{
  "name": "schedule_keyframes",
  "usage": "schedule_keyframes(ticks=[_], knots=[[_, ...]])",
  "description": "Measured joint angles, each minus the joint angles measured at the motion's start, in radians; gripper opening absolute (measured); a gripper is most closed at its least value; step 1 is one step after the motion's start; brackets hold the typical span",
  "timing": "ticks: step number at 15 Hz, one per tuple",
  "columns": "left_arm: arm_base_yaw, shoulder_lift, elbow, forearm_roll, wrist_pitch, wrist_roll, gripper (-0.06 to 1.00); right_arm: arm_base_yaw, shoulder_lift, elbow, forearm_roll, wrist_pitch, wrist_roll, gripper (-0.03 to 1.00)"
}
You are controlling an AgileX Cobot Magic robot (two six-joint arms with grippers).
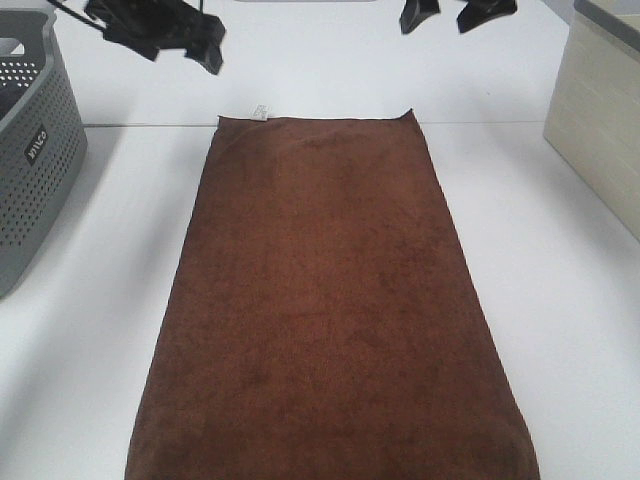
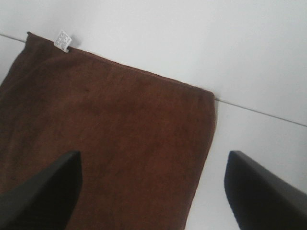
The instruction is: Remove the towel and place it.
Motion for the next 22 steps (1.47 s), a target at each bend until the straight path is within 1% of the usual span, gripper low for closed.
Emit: schedule_keyframes(ticks=[1,2,3,5,6,8,9,10,11,13,15,17,18,19,22], knots=[[0.026,-0.052,-0.002,0.045,0.062,-0.054,0.81,-0.022,-0.061,0.0,-0.002,0.038,0.025,0.79],[0.076,-0.103,-0.002,0.079,0.106,-0.097,0.81,-0.057,-0.119,0.0,-0.007,0.065,0.045,0.79],[0.107,-0.126,-0.002,0.085,0.123,-0.11,0.81,-0.075,-0.139,-0.001,-0.007,0.08,0.048,0.79],[0.215,-0.185,-0.002,0.064,0.213,-0.125,0.81,-0.124,-0.201,-0.003,-0.027,0.145,0.073,0.79],[0.254,-0.205,-0.002,0.045,0.25,-0.125,0.81,-0.127,-0.219,-0.003,-0.032,0.165,0.074,0.79],[0.281,-0.259,0.017,0.039,0.261,-0.12,0.81,-0.122,-0.253,0.012,-0.019,0.169,0.073,0.79],[0.281,-0.297,0.061,0.045,0.261,-0.11,0.81,-0.116,-0.29,0.044,-0.015,0.172,0.071,0.79],[0.281,-0.429,0.238,0.065,0.253,-0.11,0.81,-0.091,-0.4,0.176,-0.037,0.173,0.07,0.79],[0.281,-0.517,0.387,0.07,0.219,-0.11,0.81,-0.079,-0.469,0.282,-0.063,0.173,0.073,0.79],[0.281,-0.745,0.695,0.073,0.102,-0.122,0.81,-0.068,-0.657,0.523,-0.103,0.172,0.09,0.79],[0.281,-0.997,0.938,0.073,0.032,-0.125,0.81,-0.067,-0.901,0.813,-0.109,0.103,0.109,0.79],[0.281,-1.22,1.104,0.073,0.022,-0.125,0.81,-0.067,-1.147,1.052,-0.109,0.074,0.125,0.79],[0.281,-1.22,1.104,0.073,0.022,-0.125,0.81,-0.067,-1.147,1.052,-0.109,0.074,0.125,0.79],[0.281,-1.405,1.217,0.073,0.031,-0.126,0.81,-0.067,-1.359,1.29,-0.109,0.067,0.123,0.79],[0.281,-1.642,1.337,0.073,0.092,-0.126,0.81,-0.067,-1.669,1.522,-0.107,0.069,0.116,0.79]])
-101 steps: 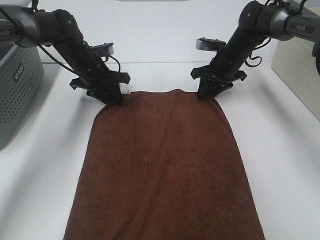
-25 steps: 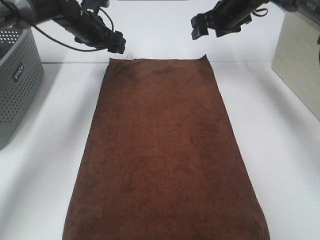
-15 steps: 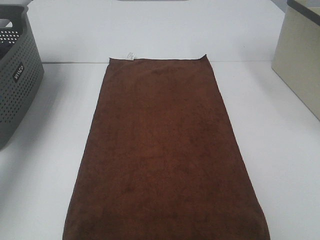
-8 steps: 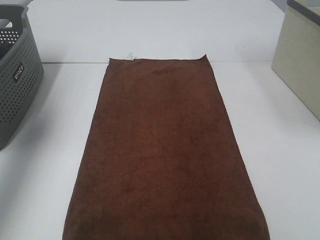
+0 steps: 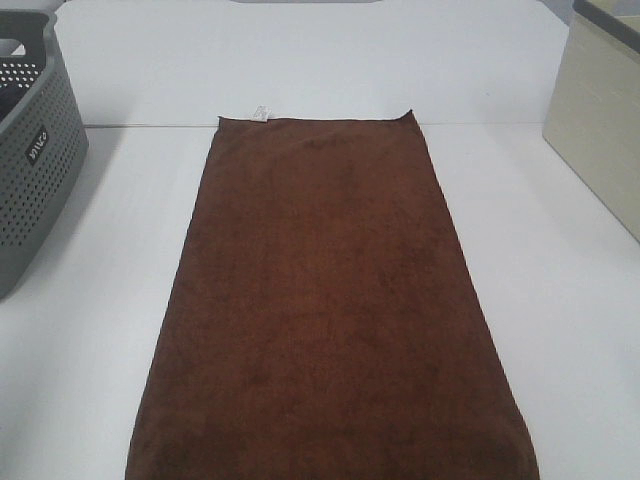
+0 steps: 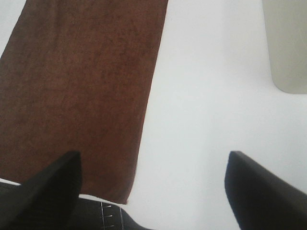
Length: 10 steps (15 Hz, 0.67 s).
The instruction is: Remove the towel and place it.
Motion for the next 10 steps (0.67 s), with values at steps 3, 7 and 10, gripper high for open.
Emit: schedule_keyframes(ticks=[3,7,10], knots=[[0.0,-0.212,0.081,0.0,0.056,0.0,0.81,0.0,-0.267,0.122,-0.001,0.008,0.0,0.79],[0.0,-0.433,0.166,0.0,0.136,0.016,0.81,0.0,-0.48,0.173,-0.016,0.046,-0.028,0.79],[0.0,-0.584,0.237,0.0,0.151,0.023,0.81,0.0,-0.57,0.206,-0.028,0.076,-0.028,0.78]])
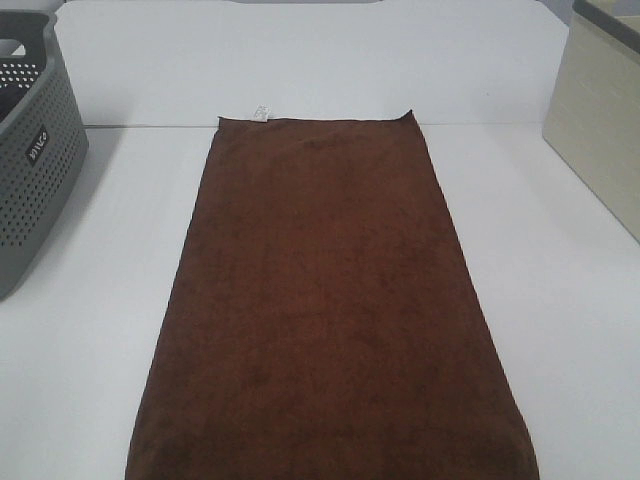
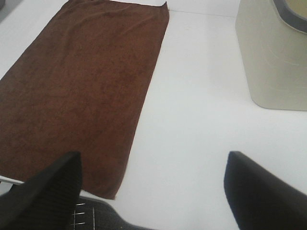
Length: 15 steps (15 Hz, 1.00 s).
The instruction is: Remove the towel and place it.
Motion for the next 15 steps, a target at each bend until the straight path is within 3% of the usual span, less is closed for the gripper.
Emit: schedule_keyframes(ticks=[6,9,11,15], knots=[[0.0,-0.13,0.15,-0.01,0.004,0.061,0.81,0.0,-0.125,0.151,-0.002,0.023,-0.026,0.76],[0.0,-0.131,0.216,-0.049,-0.108,0.075,0.81,0.0,-0.125,0.17,-0.002,-0.046,-0.05,0.75],[0.0,-0.131,0.231,-0.047,-0.129,0.051,0.81,0.0,-0.125,0.199,-0.007,-0.104,-0.05,0.75],[0.0,-0.131,0.233,-0.038,-0.137,0.025,0.81,0.0,-0.125,0.202,-0.011,-0.118,-0.05,0.75]])
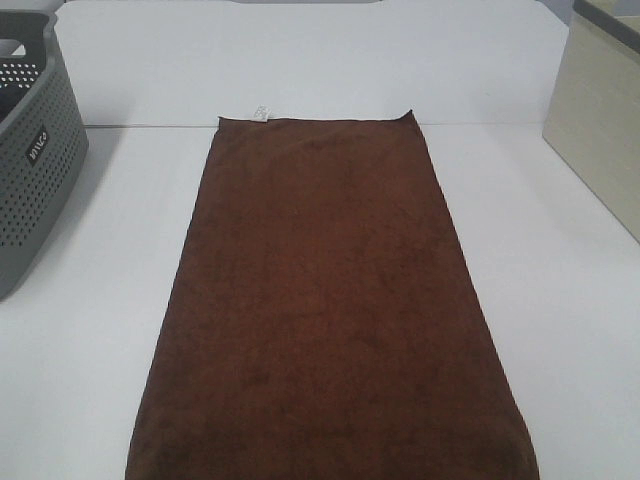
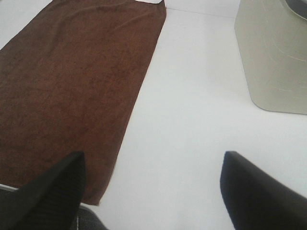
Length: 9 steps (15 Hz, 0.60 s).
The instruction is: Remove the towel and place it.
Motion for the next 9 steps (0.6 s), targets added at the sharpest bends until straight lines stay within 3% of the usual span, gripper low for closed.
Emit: schedule_keyframes(ticks=[5,9], knots=[[-0.005,0.0,0.0,0.0,-0.001,-0.002,0.81,-0.133,0.0,0.0,0.001,0.0,0.0,0.75],[-0.016,0.0,0.0,0.0,-0.001,-0.002,0.81,-0.143,0.0,0.0,0.005,0.0,0.0,0.75]])
